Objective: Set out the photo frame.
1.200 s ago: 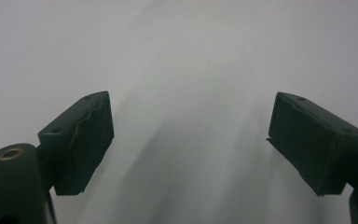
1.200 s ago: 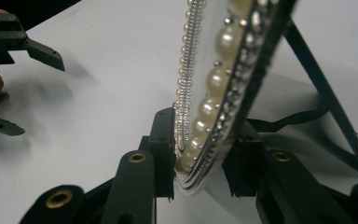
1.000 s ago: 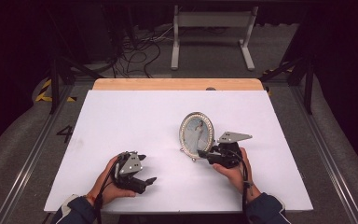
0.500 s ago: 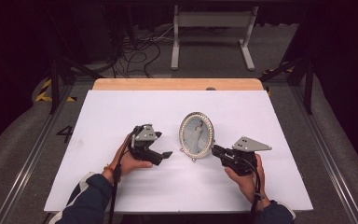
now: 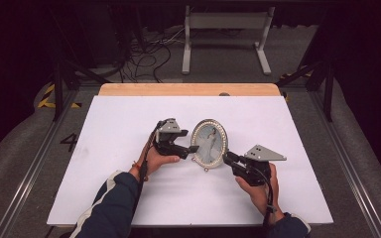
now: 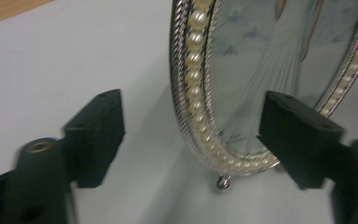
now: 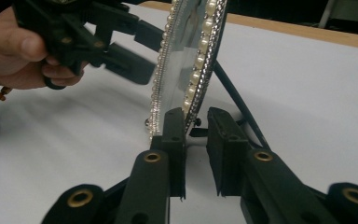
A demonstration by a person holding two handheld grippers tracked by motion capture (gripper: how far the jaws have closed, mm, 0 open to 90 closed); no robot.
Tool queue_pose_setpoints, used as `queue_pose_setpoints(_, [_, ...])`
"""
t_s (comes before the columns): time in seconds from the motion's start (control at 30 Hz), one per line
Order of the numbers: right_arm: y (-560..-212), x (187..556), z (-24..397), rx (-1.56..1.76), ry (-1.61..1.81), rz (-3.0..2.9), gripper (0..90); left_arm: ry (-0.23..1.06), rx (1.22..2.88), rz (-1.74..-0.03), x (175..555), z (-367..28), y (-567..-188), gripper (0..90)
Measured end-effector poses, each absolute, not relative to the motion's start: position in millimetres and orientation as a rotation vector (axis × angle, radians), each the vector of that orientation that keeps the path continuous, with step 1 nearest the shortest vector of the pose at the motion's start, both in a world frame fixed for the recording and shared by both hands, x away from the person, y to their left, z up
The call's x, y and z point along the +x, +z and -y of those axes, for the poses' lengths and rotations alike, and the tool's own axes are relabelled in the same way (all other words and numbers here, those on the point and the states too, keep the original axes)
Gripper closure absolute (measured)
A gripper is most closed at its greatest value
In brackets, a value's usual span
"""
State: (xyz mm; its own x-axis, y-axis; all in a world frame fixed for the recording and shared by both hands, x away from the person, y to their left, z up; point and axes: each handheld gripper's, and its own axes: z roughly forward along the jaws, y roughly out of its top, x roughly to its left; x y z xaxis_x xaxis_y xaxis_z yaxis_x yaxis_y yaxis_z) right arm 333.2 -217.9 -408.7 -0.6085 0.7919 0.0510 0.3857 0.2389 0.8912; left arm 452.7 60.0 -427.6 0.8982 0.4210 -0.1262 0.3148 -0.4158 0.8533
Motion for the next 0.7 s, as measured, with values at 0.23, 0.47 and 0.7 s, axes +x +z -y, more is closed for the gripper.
queue_pose_setpoints(0.23, [-409.7, 333.4, 213.5, 1.072, 1.318, -2.127, 83.1, 0.062, 2.031, -0.467, 459.5, -50.1, -425.9, 45.0])
queue_pose_setpoints(0.47, [-409.7, 334.9, 214.3, 1.091, 1.307, -2.11, 83.1, 0.056, 2.04, -0.463, 459.6, -58.3, -425.8, 54.1])
queue_pose_setpoints(0.7, [-411.2, 341.7, 215.5, 1.137, 1.319, -2.089, 83.8, 0.046, 2.025, -0.478, 455.4, -72.8, -427.0, 65.1])
